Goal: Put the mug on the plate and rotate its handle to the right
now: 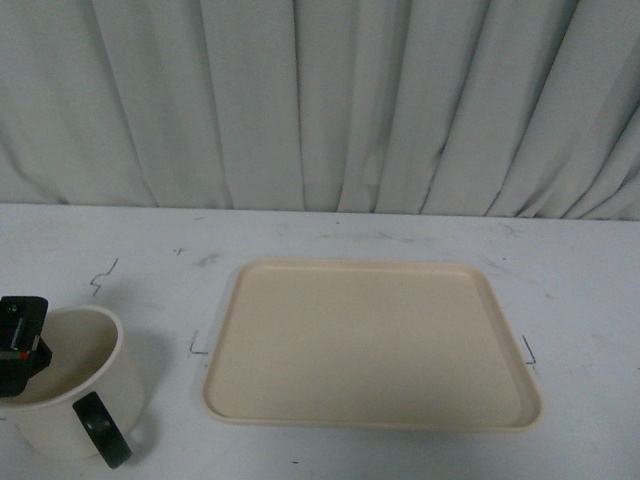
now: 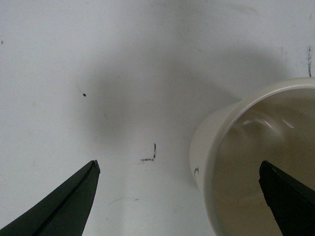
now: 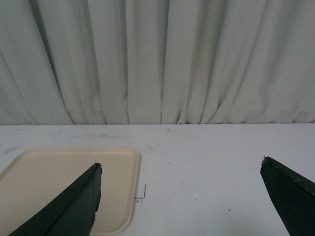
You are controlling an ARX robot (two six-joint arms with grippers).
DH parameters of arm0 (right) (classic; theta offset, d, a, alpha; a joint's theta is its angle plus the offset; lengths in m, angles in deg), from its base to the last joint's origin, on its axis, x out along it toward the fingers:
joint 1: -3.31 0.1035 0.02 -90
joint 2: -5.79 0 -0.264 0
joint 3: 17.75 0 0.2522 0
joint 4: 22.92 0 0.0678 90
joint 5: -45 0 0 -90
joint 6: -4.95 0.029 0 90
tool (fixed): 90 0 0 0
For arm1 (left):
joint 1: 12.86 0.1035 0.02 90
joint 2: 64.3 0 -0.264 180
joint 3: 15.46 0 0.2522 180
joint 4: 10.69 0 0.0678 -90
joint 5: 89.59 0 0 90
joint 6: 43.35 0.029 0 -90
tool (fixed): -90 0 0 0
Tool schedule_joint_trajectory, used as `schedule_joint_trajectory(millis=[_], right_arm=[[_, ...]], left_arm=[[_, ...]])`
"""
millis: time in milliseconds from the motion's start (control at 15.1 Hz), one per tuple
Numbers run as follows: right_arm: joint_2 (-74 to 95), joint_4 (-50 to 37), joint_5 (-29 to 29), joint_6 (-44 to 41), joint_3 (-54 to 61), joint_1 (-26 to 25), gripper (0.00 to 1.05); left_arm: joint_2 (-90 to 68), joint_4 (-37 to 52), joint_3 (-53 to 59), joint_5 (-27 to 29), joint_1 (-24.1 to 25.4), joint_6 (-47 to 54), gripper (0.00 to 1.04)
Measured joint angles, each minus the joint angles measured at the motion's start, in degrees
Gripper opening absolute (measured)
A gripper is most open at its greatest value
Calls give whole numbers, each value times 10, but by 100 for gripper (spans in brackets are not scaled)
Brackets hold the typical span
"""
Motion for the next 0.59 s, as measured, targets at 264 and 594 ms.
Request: schedule_joint_trajectory(millis=[264,594], right_arm=[[0,0,0,0,0,0,98],[0,0,0,0,0,0,98]], left_arm=[[-28,0,-9,-10,-3,-6,69],[-29,-10,-10,-8,-1,-9,15]])
